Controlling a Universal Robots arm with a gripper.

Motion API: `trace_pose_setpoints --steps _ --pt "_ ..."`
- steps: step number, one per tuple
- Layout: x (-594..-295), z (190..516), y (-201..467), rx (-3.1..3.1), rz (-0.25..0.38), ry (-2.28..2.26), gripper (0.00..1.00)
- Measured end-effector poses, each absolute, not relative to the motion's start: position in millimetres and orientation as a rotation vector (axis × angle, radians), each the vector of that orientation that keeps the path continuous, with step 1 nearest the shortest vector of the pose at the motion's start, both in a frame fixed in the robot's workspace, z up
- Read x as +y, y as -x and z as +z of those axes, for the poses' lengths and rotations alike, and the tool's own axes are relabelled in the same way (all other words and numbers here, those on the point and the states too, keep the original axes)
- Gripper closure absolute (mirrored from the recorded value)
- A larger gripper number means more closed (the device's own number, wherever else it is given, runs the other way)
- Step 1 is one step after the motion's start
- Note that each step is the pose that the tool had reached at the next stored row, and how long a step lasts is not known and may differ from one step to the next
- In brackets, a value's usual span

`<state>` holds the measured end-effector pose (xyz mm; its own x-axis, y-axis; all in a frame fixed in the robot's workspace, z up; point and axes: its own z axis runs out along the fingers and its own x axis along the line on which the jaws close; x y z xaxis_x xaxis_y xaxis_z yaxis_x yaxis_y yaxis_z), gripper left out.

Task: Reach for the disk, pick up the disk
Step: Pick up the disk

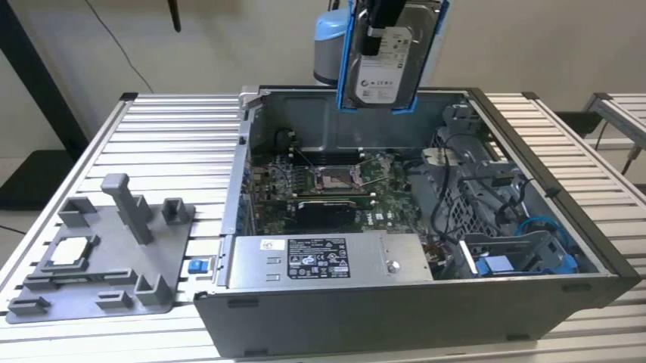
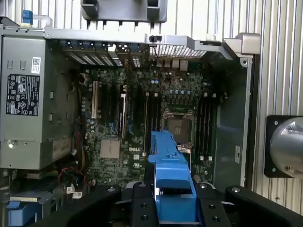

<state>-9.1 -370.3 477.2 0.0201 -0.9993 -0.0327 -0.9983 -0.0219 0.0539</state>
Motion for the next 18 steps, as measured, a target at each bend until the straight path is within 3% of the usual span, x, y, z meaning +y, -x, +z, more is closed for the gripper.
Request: trace_pose_setpoints --steps 18 --pt "-370 475 -19 -2.187 -0.093 -2.234 1.0"
